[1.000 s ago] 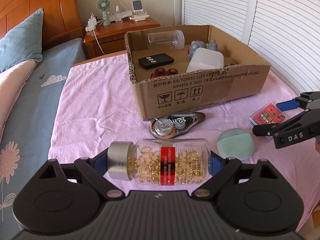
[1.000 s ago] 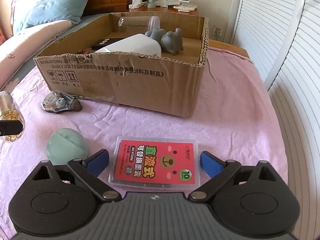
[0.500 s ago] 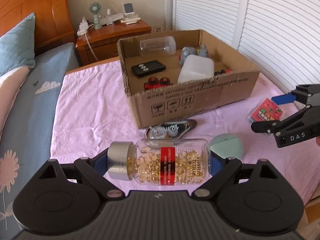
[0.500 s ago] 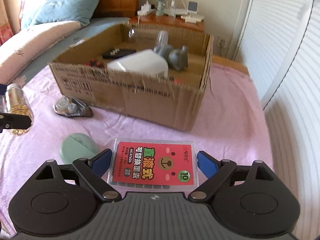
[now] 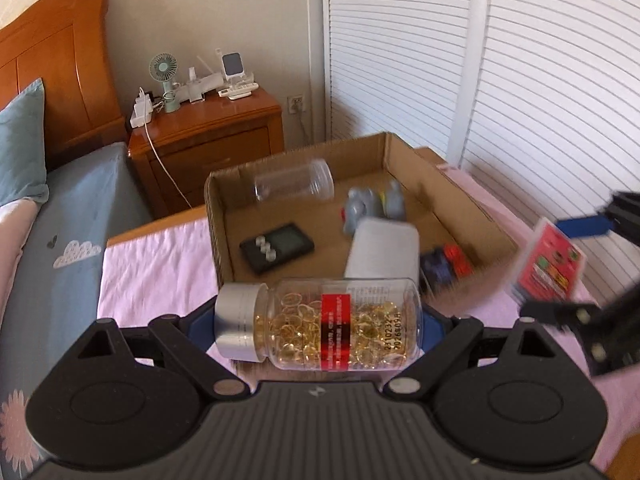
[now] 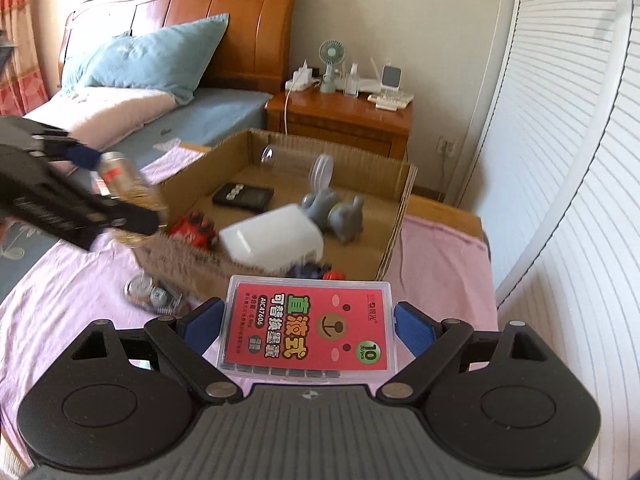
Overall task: Organize rigid objects
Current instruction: 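Carry the bottle and card case over the box and open both grippers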
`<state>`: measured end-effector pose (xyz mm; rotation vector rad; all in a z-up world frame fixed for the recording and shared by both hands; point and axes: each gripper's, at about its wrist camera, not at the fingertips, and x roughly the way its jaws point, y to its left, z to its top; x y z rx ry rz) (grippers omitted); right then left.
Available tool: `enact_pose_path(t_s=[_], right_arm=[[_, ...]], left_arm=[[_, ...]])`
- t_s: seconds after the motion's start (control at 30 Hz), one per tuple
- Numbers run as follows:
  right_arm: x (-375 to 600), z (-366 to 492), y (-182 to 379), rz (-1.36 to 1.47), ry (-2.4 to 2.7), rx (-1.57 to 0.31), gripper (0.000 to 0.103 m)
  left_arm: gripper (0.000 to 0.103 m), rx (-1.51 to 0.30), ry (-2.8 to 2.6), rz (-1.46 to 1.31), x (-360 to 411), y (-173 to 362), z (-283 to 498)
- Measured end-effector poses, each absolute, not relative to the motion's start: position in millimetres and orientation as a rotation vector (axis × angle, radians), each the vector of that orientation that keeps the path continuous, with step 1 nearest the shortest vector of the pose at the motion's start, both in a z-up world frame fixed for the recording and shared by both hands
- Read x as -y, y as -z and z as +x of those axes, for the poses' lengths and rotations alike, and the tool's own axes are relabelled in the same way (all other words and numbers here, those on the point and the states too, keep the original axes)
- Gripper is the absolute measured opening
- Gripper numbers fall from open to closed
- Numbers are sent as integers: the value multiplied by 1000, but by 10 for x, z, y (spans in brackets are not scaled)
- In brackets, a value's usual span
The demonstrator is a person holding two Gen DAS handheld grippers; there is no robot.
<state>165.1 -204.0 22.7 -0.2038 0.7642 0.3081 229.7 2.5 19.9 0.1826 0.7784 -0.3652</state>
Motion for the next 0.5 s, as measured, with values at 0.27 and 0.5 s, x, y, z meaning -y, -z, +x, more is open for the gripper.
enact_pose_path(t_s=[0.27,0.5], right_arm=[[2067,1854,-268,-190,-299,-749,94],[2068,1977,-272,-191,-295,-749,94]], left_arm=[[93,-832,304,152,146,67,2939],[95,-833,253,89,38,94,3034]])
